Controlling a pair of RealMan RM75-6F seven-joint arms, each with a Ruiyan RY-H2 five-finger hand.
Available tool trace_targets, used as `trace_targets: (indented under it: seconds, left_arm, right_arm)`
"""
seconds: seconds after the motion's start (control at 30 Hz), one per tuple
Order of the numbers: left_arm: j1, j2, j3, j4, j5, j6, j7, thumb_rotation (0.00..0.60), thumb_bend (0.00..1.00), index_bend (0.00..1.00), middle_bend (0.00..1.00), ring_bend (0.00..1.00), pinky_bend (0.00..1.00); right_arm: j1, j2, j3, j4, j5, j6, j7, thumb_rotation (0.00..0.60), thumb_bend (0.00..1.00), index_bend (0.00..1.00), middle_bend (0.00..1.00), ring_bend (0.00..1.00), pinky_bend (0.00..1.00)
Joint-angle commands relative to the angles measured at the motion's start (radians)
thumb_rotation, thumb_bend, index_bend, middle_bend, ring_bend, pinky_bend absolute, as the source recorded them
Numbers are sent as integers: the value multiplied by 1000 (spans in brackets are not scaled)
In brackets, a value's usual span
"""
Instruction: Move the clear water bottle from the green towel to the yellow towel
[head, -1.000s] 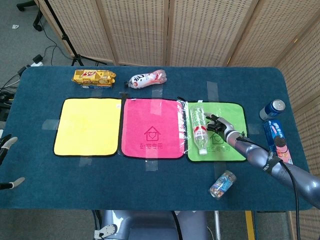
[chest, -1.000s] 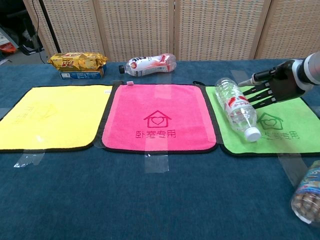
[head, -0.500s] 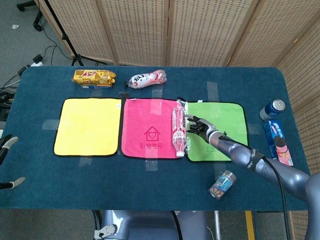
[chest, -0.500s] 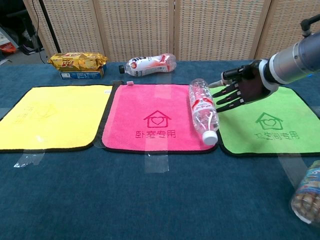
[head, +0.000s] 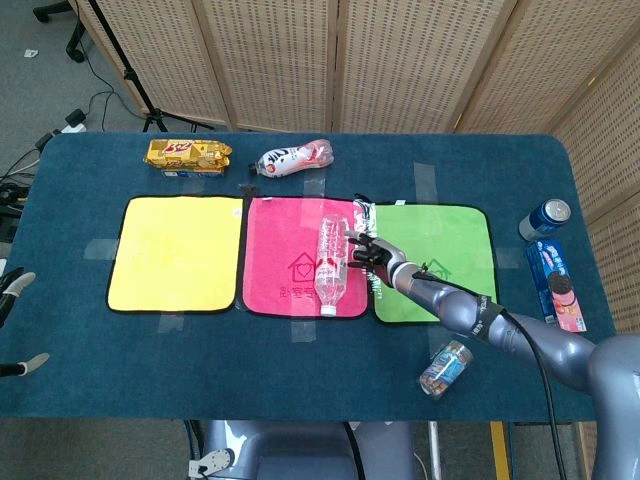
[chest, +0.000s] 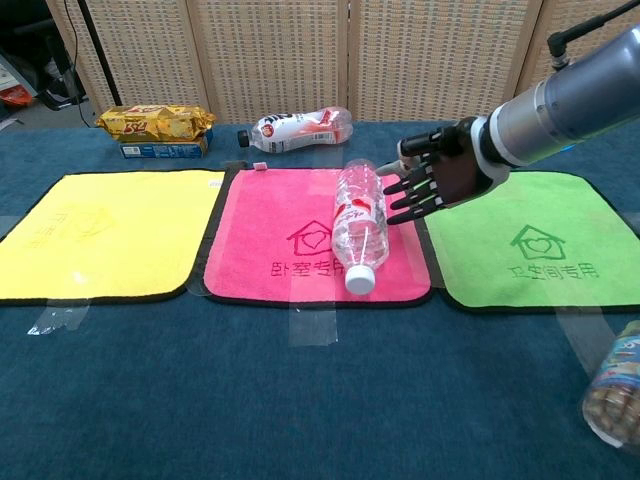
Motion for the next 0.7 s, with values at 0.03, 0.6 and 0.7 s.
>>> trace_targets:
  seconds: [0.03,0.6,0.7]
  left_arm:
    - [-4,-1,-1,0,-5,-7,2,600,0,0,0,0,0]
    - [-6,-2,-4,9,-10,-8,-12,600,0,0,0,0,0]
    - [-12,-3,-5,14,-6,-14,-16,600,0,0,0,0,0]
  right_arm:
    - [20,-18,18,-4,-2,2,-3,600,1000,78,11,0,124]
    - [-27,166,84,-201,-112,174,-109,600,1000,78,11,0,124]
    - [-95,269,110,-342,-224,275,-178,600,1000,78,11,0,124]
